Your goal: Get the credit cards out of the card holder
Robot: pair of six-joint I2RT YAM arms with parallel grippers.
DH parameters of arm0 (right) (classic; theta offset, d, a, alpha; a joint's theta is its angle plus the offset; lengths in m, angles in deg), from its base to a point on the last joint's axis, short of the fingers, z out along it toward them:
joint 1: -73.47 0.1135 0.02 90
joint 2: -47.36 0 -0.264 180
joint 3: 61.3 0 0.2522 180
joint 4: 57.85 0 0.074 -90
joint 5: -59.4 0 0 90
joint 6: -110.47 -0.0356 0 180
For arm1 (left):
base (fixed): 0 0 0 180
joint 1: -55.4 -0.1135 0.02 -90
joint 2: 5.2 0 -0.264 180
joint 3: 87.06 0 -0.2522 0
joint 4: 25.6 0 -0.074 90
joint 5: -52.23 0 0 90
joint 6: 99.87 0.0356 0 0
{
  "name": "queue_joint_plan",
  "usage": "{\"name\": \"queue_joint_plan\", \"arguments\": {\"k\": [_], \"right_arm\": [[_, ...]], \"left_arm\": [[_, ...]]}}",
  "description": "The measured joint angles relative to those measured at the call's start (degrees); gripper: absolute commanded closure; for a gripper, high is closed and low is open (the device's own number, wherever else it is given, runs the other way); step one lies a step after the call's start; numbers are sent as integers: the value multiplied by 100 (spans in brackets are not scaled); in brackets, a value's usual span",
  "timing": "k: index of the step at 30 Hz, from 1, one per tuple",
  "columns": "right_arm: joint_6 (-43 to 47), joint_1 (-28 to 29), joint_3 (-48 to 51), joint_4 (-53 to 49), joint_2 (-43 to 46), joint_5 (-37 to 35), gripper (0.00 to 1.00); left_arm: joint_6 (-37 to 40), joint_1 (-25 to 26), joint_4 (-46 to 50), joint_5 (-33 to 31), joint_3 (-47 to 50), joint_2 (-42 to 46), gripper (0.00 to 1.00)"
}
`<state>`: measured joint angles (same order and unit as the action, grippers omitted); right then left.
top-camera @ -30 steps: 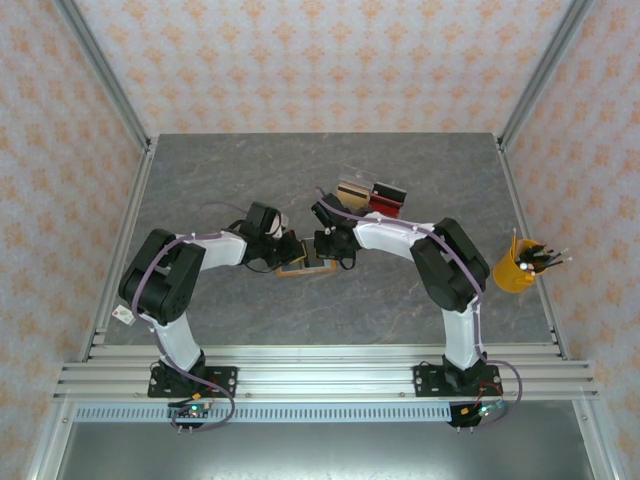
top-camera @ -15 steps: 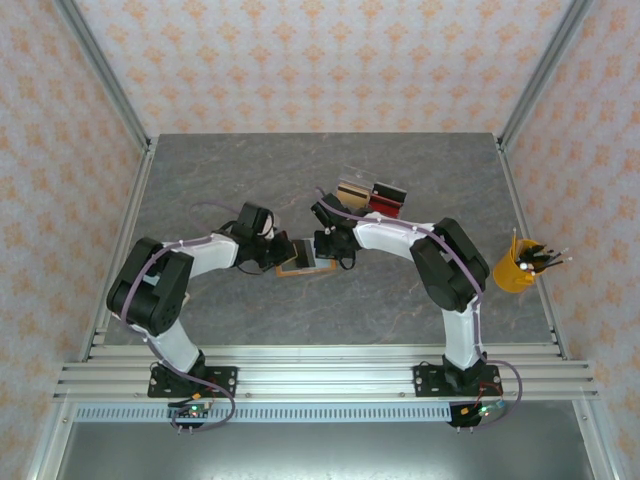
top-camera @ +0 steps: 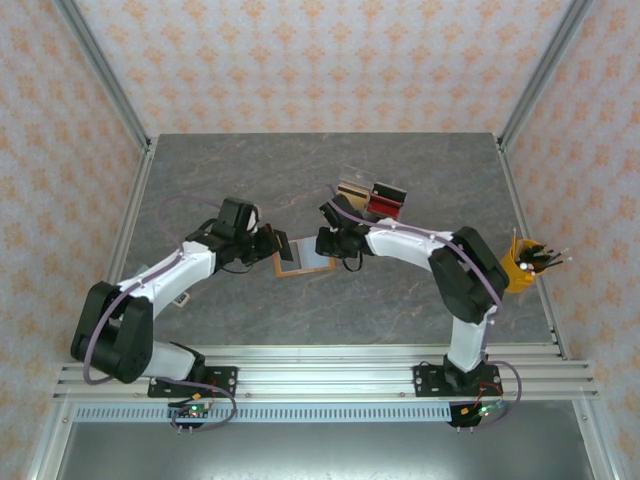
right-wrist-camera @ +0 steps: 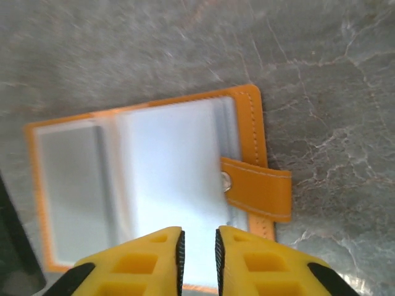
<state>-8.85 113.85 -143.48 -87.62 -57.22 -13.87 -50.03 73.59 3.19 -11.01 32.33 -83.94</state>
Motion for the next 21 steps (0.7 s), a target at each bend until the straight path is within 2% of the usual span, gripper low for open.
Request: {"name": "queue_joint_plan", "arguments": {"k": [5, 10, 15, 21], "right_arm": [[-225, -247, 511, 835, 765, 551, 43], [-562, -562, 1099, 1764, 1233, 1049, 31], [-1110, -800, 1504, 2712, 1314, 1729, 27], [-1921, -894, 1648, 3781, 1314, 2389, 31]], "left_arm": [[85, 0, 168, 175, -146, 424, 100], [-13, 2, -74, 811, -339, 496, 100], [-404, 2, -684, 1434, -380, 393, 100], [-820, 2, -1237, 1816, -417, 201, 100]]}}
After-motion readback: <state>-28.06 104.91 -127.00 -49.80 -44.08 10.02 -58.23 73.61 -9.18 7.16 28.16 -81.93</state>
